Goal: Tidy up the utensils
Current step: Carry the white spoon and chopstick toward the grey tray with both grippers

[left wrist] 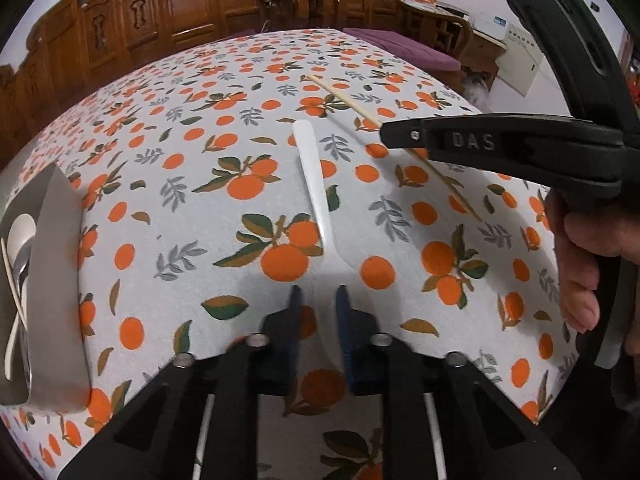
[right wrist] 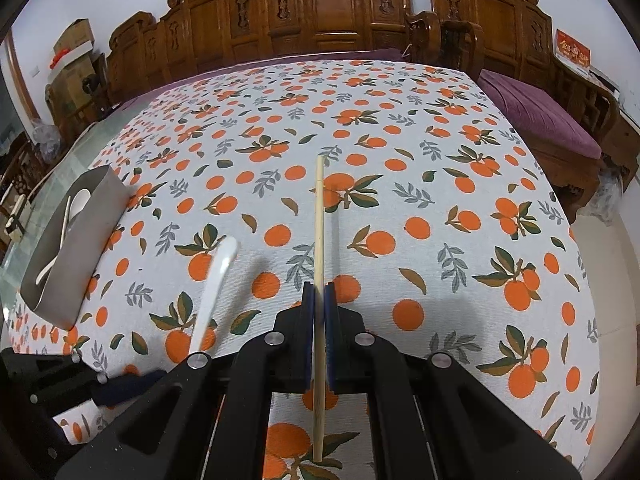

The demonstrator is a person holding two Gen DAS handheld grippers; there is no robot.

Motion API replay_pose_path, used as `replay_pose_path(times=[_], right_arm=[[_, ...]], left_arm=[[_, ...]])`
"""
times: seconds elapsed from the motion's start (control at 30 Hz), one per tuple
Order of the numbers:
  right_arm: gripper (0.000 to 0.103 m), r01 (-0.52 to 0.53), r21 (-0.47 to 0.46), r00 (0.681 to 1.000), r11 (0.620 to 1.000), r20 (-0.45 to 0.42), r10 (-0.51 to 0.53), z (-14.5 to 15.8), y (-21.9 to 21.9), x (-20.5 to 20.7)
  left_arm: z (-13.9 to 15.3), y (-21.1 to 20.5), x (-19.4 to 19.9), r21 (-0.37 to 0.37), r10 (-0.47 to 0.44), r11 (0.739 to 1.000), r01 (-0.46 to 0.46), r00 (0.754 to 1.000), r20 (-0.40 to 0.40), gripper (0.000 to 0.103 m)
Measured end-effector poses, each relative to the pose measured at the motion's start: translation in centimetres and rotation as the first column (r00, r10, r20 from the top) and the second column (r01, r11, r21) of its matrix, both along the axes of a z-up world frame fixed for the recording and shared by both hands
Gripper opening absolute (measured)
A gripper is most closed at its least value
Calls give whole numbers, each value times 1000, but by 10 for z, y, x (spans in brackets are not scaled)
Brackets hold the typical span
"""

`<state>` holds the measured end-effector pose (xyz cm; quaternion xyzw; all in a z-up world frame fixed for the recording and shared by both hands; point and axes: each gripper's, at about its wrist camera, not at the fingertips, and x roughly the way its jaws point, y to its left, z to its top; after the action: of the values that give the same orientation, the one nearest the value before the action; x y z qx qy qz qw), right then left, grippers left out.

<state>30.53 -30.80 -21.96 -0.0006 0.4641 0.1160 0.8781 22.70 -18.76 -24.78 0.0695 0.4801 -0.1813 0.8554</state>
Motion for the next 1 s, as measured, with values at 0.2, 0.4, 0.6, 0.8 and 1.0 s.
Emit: replay_pose_path(times=[0.2,0.4,0.6,0.8,1.0], right_arm=[[6,-8,-15,1000,1000,9,8,3,4,-2],[6,-24,-15,999,1000,21,25,7,12,-5],[6,-54,9,998,999,26,54,12,24,-8],[6,-81,21,996,997,33,80,18,38,-12],[6,-118,24,992,993,44,117,24,56,-18]], left_arm=[[6,4,-3,1,14,1000,-14,1000,13,2],[23,24,-4,-4,50,999,-50,998,47,1],[44,53,-2,-1,99,995,-99,991,92,1],[63,86,4,2,160,987,-162,979,126,1],[75,115,7,9,212,976,-216,966,151,1]])
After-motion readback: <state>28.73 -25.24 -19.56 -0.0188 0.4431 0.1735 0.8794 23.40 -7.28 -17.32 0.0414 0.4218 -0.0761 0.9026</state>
